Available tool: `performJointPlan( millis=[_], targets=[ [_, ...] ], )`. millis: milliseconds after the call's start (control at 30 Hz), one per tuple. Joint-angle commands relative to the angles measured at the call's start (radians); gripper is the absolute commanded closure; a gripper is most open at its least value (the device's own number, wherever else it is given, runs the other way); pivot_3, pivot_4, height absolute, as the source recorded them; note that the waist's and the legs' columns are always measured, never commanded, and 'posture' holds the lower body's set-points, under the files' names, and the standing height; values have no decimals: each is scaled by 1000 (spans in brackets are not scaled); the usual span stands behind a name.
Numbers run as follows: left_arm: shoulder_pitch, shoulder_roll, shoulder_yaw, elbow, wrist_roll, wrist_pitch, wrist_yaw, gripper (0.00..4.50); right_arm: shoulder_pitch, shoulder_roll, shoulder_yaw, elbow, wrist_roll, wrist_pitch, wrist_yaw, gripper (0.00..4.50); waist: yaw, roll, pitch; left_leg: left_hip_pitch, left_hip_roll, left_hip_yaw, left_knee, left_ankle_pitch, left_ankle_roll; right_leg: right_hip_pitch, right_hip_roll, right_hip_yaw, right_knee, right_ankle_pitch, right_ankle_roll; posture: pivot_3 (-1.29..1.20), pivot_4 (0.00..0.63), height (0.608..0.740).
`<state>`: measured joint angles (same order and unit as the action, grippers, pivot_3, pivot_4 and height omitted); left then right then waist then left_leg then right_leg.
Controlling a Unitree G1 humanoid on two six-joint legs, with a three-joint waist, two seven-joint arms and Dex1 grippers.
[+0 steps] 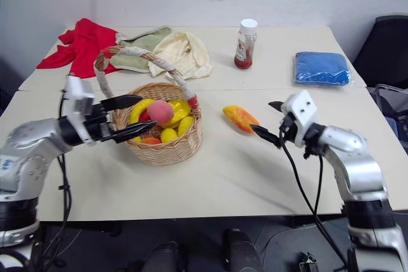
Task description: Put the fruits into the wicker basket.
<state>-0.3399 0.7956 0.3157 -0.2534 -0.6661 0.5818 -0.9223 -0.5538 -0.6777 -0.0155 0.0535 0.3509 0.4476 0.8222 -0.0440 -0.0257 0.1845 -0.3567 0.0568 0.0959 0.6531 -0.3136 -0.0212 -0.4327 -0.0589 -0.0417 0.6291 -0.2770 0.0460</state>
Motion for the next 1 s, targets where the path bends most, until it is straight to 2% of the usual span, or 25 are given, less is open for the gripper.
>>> performJointPlan(
  millis=[33, 200, 300, 467, 500, 533, 600, 700, 767, 833, 933, 1000],
  targets=[
    [39, 71, 132, -23, -76, 15, -69, 26, -104, 25, 68, 106, -21, 46, 67, 0, 4, 0, 0, -1, 1, -1, 0, 0, 0, 0, 0, -1, 0, 0, 0, 0, 150, 740],
    [241, 177, 296, -40, -157, 88, -229, 26, -269, 121, 164, 344, -96, 56, 104, 0, -2, 1, 0, -3, 2, 1, 0, 0, 0, -3, 0, 0, -1, 0, 0, 0, 150, 740],
    [339, 181, 360, -46, -164, 82, -271, 26, -323, 153, 199, 461, -152, 13, 120, 0, -3, 1, 1, -15, 2, 1, 5, 1, -2, -14, -1, 0, 2, 0, 0, 0, 150, 740],
    [422, 147, 402, -70, -170, 65, -271, 0, -365, 169, 190, 543, -182, -41, 153, 1582, 4, 1, 1, -16, 2, 0, 8, -1, 1, -13, -2, -1, 3, 0, 0, 0, 150, 740],
    [429, 127, 410, -78, -174, 53, -257, 0, -349, 148, 192, 507, -171, -47, 203, 1915, 4, 1, 1, -15, 2, 0, 8, -2, 2, -13, -2, -1, 3, 0, 0, 0, 150, 740],
    [433, 113, 416, -86, -177, 46, -246, 0, -337, 133, 193, 481, -165, -52, 241, 2034, 5, 2, 1, -15, 2, 0, 8, -2, 2, -13, -2, -1, 4, 0, 0, 0, 150, 740],
    [437, 94, 423, -106, -194, 53, -222, 0, -308, 97, 187, 403, -152, -72, 303, 2046, 10, 2, 1, -15, 2, 0, 8, -2, 2, -13, -2, -1, 4, 0, 0, 0, 150, 740],
    [451, 80, 427, -126, -210, 60, -206, 0, -218, -7, 196, 155, -55, -24, 514, 2046, 16, 2, 1, -16, 3, -1, 8, -3, 2, -13, -2, -2, 4, 0, 0, 0, 150, 740],
    [466, 79, 430, -122, -208, 55, -207, 0, -151, -101, 199, -93, 87, 140, 632, 2046, 17, 3, 2, -15, 3, -1, 8, -3, 2, -12, -2, -2, 3, 0, 0, 0, 150, 740],
    [474, 84, 428, -113, -204, 48, -207, 0, -124, -142, 195, -222, 166, 233, 665, 2046, 13, 3, 2, -15, 3, -2, 8, -4, 2, -12, -2, -3, 3, 0, 0, 0, 150, 740],
    [492, 78, 423, -85, -187, 28, -218, 0, -208, 16, 185, -361, 251, 370, 460, 2046, -13, 2, 1, -12, 5, -1, 8, -5, 0, -11, 0, -2, 5, 0, -1, 0, 150, 740],
    [498, 73, 420, -78, -183, 15, -221, 0, -252, 116, 190, -387, 256, 427, 337, 2046, -19, 2, 1, -11, 7, -1, 8, -3, -2, -12, 2, -1, 9, 1, -5, 0, 150, 740]
  ],
)
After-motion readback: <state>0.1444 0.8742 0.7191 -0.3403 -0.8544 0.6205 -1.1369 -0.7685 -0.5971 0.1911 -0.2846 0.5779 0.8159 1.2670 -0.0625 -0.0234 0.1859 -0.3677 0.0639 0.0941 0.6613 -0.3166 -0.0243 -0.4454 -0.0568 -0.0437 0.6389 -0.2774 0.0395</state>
